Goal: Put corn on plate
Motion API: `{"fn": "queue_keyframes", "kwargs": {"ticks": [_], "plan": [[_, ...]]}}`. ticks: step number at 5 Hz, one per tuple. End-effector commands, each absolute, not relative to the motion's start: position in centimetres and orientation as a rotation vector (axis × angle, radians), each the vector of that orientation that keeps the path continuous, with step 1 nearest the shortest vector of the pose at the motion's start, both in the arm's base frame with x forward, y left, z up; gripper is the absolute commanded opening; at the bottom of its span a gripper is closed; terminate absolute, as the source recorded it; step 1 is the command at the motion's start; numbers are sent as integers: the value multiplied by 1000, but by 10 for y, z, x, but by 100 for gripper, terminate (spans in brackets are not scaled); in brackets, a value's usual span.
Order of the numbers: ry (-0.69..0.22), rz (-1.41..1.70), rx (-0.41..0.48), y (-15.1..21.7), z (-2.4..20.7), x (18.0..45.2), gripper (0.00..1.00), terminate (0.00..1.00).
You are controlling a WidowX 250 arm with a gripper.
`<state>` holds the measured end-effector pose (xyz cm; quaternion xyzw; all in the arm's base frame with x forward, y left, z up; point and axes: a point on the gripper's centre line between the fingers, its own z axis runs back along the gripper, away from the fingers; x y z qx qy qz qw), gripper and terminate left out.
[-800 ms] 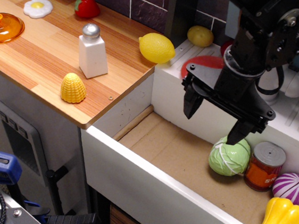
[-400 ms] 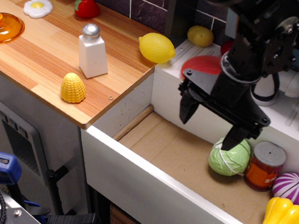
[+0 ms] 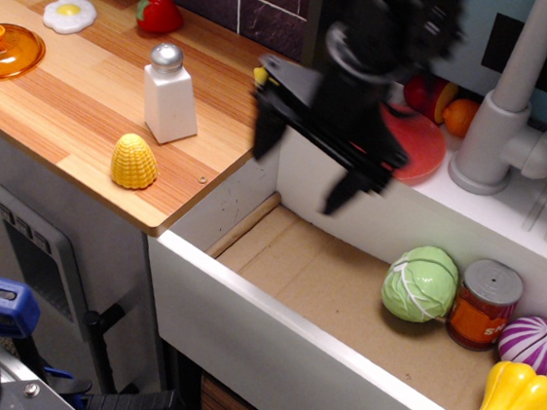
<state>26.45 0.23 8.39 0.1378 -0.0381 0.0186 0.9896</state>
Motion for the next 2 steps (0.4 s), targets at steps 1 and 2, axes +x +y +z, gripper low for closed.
{"fn": "queue_keyframes", "kwargs": {"ticks": [1,2], "plan": [[-124,47,339,43,102,253,100,0],[-136,48,341,72,91,241,100,0]]}}
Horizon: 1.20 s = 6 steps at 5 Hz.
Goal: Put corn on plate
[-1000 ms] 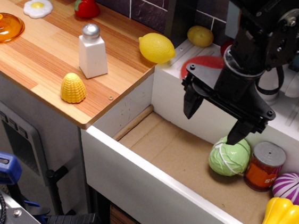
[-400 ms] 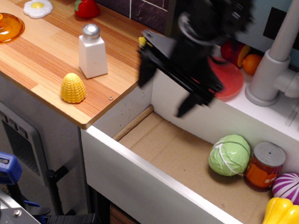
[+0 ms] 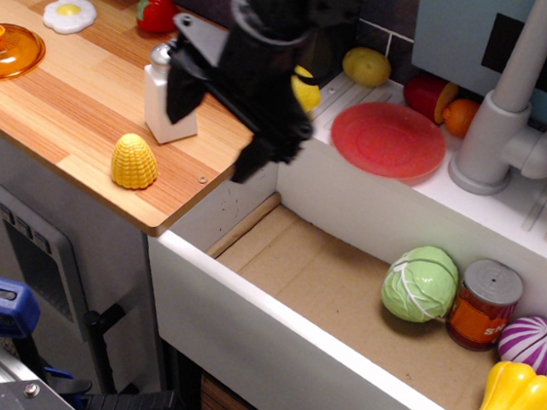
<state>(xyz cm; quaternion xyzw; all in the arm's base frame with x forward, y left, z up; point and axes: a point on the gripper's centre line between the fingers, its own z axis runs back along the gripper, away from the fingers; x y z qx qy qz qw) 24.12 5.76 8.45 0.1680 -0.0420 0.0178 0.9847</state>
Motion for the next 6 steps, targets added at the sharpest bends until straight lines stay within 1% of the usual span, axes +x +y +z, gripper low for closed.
{"fn": "queue_keyframes", "kwargs": {"ticks": [1,2,3,4,5,6], "plan": [[-177,39,361,96,82,237,100,0],[-190,35,354,114,77,238,100,0],[-197,4,318,129,74,249,100,0],[-206,2,291,135,62,254,100,0],[-211,-10,263,142,53,254,100,0],[-226,-5,252,141,44,251,100,0]]}}
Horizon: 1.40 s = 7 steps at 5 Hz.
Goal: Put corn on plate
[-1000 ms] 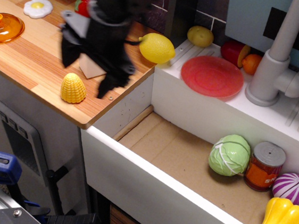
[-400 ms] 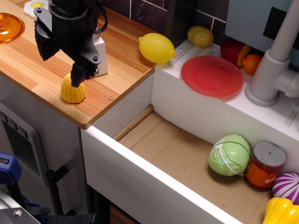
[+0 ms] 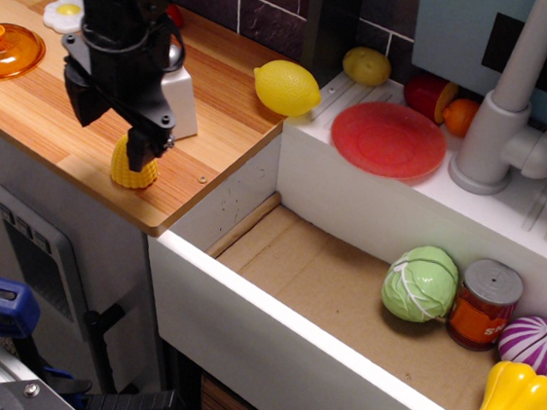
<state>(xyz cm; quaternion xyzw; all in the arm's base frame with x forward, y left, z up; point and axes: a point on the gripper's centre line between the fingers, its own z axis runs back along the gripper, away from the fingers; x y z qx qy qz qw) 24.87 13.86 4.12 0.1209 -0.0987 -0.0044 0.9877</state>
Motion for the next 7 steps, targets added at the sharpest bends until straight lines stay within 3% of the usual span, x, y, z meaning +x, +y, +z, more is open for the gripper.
{"fn": "queue_keyframes", "kwargs": {"ticks": [1,3,4,5,7], "plan": [[-236,-6,237,143,34,249,100,0],[-247,-2,198,142,17,250,100,0],[-251,9,200,142,15,248,0,0],[-230,25,200,131,24,250,0,0],[-258,-91,287,76,80,275,0,0]]}}
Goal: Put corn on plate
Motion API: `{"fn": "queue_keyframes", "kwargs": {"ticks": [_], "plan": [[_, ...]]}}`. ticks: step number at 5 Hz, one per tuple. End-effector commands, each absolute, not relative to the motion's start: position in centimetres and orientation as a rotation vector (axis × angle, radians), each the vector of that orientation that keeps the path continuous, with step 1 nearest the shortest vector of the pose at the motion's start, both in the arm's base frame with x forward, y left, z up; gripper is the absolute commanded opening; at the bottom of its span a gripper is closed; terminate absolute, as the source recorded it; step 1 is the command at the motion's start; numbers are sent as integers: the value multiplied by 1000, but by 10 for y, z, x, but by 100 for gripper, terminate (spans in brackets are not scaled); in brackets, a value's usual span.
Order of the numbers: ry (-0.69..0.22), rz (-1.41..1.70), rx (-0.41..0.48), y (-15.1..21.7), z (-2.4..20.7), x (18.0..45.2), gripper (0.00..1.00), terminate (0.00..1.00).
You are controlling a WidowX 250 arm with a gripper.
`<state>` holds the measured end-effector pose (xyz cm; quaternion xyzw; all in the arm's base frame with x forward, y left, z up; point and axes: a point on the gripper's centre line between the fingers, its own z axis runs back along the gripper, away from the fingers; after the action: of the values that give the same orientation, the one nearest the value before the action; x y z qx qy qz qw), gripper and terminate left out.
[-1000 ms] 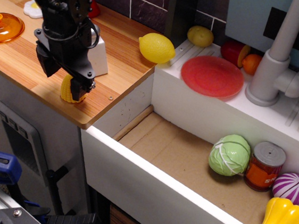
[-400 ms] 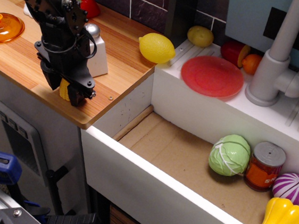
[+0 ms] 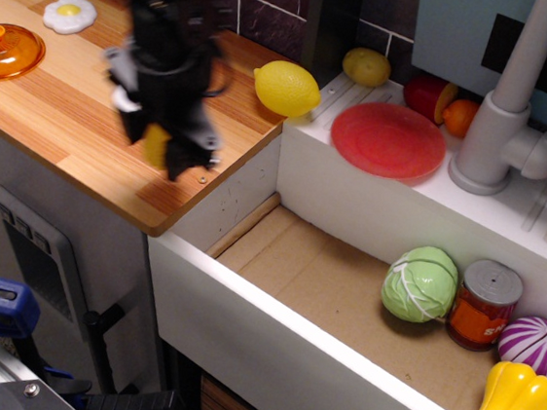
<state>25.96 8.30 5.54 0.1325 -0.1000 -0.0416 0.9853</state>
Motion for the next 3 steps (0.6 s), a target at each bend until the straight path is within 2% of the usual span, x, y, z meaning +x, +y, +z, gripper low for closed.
{"fn": "queue_keyframes", "kwargs": {"ticks": [1,2,3], "plan": [[-310,-176,278,44,90,305,0,0],[-340,-280,254,25,87,341,0,0],[-342,-377,237,12,76,367,0,0]]}}
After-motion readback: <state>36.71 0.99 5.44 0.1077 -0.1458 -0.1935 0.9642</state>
